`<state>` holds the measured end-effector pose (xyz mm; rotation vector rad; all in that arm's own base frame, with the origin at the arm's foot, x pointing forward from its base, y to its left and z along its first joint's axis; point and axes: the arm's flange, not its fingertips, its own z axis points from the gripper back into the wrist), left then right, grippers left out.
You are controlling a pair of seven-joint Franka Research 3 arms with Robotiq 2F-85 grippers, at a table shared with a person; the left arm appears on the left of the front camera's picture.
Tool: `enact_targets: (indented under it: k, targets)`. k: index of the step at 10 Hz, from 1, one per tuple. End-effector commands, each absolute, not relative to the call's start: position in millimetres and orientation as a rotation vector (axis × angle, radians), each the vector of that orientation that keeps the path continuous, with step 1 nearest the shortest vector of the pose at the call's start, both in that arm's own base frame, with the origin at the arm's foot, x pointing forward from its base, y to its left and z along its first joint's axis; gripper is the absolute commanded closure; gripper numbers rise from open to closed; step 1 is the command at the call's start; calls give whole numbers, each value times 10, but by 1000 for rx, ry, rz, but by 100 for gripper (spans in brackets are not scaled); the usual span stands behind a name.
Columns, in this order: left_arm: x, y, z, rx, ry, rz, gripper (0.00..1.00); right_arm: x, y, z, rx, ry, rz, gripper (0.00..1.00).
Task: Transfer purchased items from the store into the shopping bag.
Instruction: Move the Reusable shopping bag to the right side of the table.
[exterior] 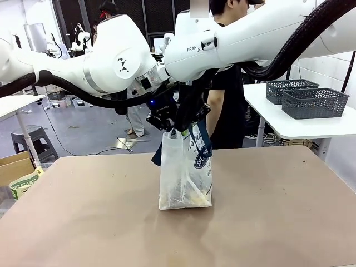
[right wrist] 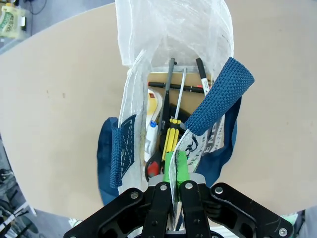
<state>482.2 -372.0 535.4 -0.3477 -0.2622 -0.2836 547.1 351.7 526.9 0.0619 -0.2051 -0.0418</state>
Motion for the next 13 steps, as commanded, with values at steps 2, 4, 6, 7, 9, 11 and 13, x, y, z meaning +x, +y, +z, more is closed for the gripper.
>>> enact_targets:
  k: [2,4,6,7,9,11,13]
  targets:
    - [4804,-3765,5389,-311,-260,-271,100,5488,3485,5242,106,-208,-57,100]
    - [4787,-3759,5401,-312,-265,-266,100,5495,3471,5251,117,-214,-50,100]
    - [4779,-3763,5401,-317,-255,-265,100,5495,3448,5265,127,-219,-50,100]
    - [4781,-3762,5399,-313,-266,-264,100,5495,3435,5273,133,-220,-50,100]
    - [4813,-3733,5364,-338,-269,-288,100,5480,3359,5312,205,-190,8,95]
    - [4813,-3733,5364,-338,-269,-288,100,5486,3245,5367,230,-210,17,55]
    - [4813,-3733,5364,-338,-269,-288,100,5499,3106,5460,254,-214,10,16]
